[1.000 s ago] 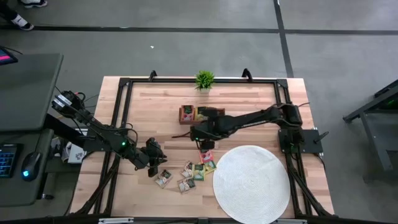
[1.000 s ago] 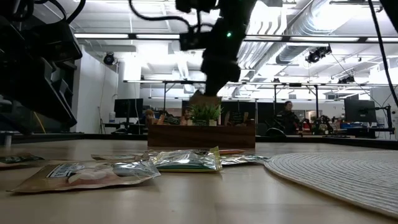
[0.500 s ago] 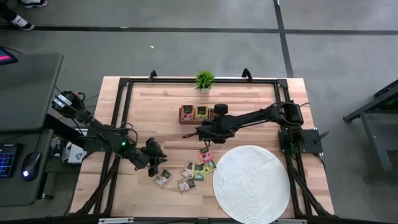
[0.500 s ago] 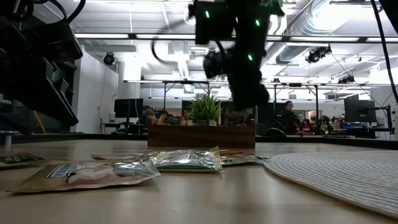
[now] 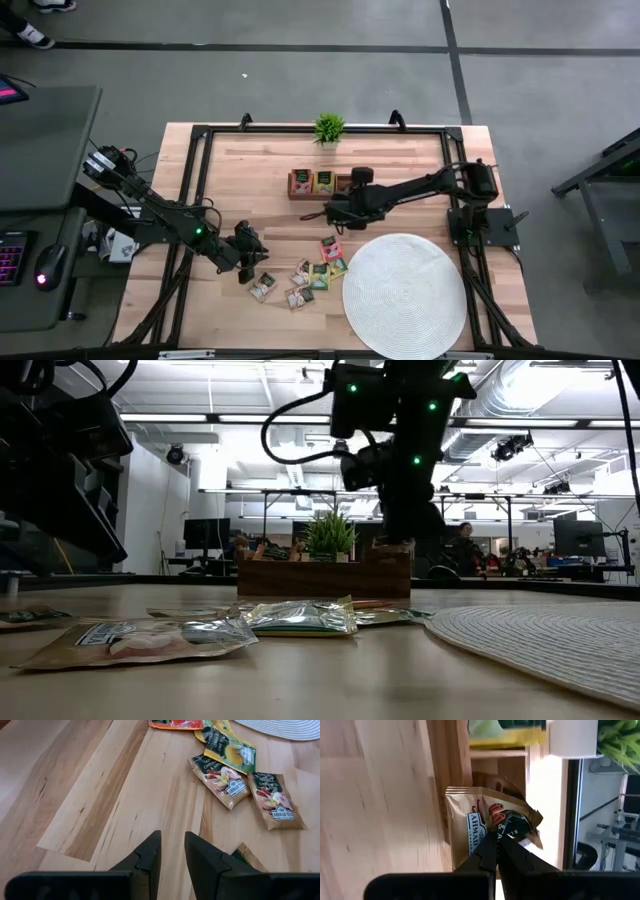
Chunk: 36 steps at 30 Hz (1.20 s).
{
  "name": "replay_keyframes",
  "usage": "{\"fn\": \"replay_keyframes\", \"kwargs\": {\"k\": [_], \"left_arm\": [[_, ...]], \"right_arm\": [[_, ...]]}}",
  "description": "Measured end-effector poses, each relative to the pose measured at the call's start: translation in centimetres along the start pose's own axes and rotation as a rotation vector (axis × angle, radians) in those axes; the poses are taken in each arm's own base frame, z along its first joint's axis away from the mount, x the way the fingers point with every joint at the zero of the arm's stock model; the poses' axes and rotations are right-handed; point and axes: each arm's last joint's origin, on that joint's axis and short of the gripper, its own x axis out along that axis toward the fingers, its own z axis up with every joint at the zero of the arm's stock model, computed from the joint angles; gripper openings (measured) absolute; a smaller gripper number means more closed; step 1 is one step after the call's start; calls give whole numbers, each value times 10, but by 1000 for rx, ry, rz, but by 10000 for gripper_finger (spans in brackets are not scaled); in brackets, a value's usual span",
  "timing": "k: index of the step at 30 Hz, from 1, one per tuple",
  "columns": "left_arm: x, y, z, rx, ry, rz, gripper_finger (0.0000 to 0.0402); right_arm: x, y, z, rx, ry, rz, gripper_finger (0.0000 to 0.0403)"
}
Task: Pick & Place Tea
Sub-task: Put the brown tea bag into the right section of the wooden organizer
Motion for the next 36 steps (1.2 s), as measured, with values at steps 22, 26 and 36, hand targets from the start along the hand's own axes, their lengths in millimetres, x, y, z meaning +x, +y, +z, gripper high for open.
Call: {"fn": "replay_keyframes", "kwargs": {"k": [22,26,36], "left_arm": [[0,1,-1,6,14,11,85],[0,1,-1,2,16,9,85],[0,2,-2,4,18,16,85]], "right_arm": [[33,-42,9,19,-20,17,0],[30,-38,10,0,-26,20,0],[28,-34,11,-26,-45,58,0]]}}
